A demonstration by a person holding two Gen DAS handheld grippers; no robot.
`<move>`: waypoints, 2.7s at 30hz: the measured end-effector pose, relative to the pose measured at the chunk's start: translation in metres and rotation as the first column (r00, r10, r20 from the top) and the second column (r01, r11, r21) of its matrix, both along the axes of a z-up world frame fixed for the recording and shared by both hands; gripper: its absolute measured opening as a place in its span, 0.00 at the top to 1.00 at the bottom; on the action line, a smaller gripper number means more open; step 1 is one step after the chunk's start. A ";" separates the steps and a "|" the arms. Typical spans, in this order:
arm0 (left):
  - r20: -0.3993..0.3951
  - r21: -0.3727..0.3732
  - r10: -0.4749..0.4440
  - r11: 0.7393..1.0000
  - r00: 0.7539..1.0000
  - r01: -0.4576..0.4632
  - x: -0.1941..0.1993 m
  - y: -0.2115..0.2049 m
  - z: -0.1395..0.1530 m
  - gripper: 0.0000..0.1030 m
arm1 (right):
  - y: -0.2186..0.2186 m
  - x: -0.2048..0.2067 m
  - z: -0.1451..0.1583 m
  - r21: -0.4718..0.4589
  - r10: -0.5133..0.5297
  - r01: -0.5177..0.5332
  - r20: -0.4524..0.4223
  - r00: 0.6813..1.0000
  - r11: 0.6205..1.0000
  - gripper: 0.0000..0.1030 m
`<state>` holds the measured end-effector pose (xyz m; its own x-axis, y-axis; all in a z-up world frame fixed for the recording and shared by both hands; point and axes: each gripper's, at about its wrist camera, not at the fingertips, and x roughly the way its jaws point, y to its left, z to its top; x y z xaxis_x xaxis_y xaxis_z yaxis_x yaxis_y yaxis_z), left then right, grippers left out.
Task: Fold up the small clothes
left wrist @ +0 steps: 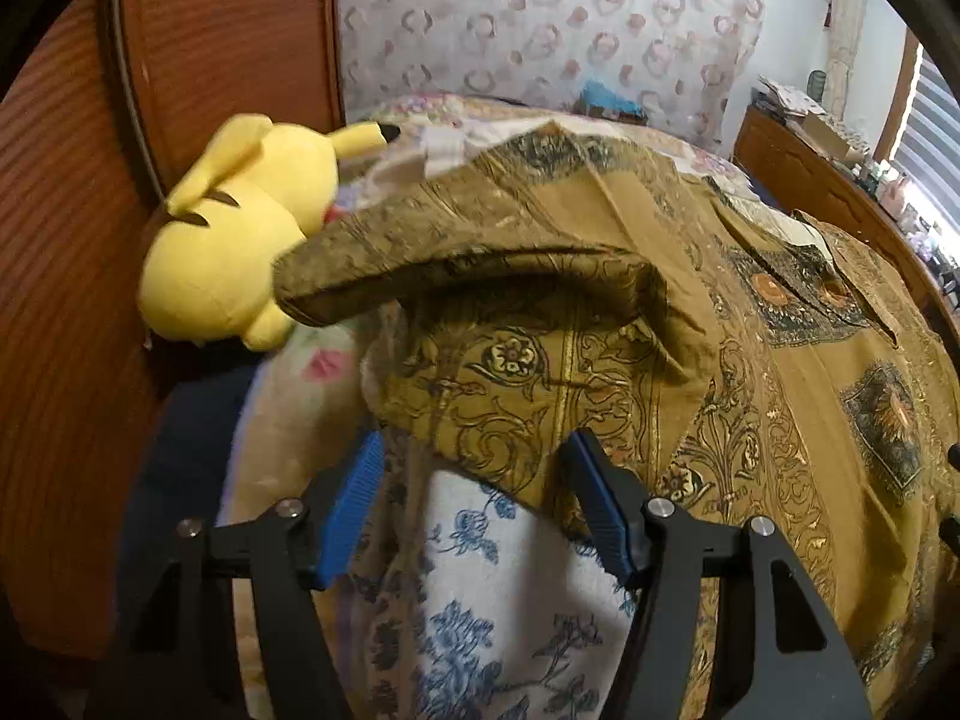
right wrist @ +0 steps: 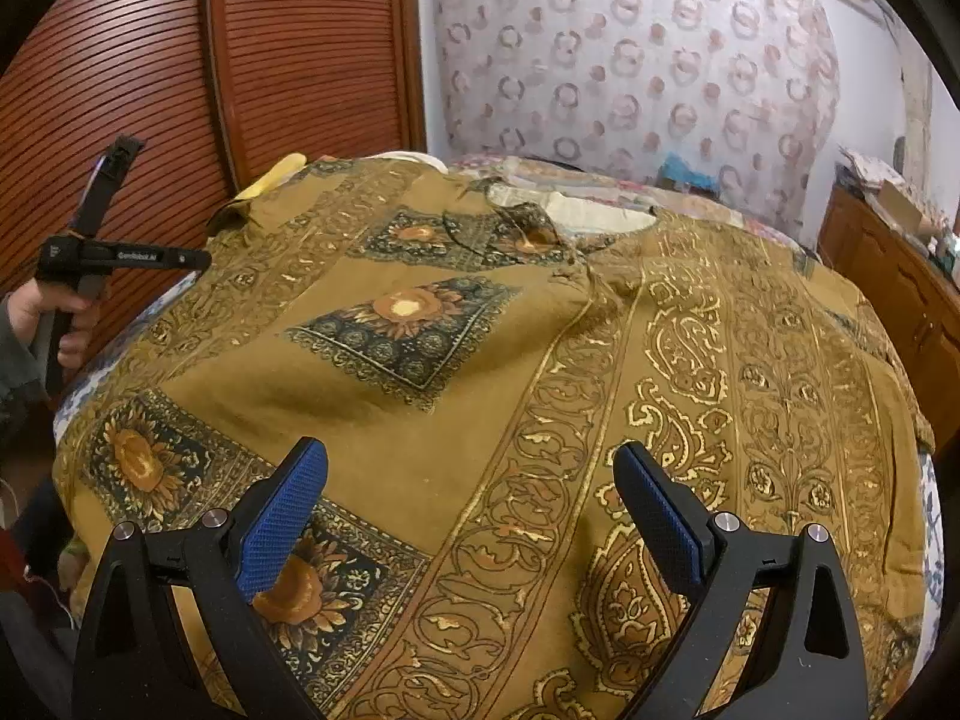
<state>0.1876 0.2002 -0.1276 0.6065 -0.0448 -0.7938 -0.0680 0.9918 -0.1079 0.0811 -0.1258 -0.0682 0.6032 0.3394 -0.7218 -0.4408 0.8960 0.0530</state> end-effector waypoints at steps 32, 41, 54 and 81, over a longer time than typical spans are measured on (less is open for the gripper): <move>0.192 0.101 -0.415 0.910 0.889 0.403 -0.058 -0.132 0.097 0.75 | -0.007 -0.005 0.001 0.027 -0.024 0.024 0.007 1.000 0.999 0.05; 0.127 0.119 -0.362 0.930 0.924 0.348 -0.074 -0.104 0.068 0.39 | -0.006 -0.005 0.002 0.024 -0.023 0.023 0.008 1.000 0.999 0.05; 0.018 0.061 -0.195 0.979 0.981 0.194 -0.059 -0.040 0.004 0.38 | -0.001 -0.003 0.004 0.031 0.042 -0.041 -0.008 0.999 0.999 0.05; 0.245 0.052 -0.020 0.999 0.969 0.007 -0.131 0.022 0.057 0.34 | 0.242 0.091 0.011 -0.071 0.481 -0.483 -0.043 0.876 0.873 0.19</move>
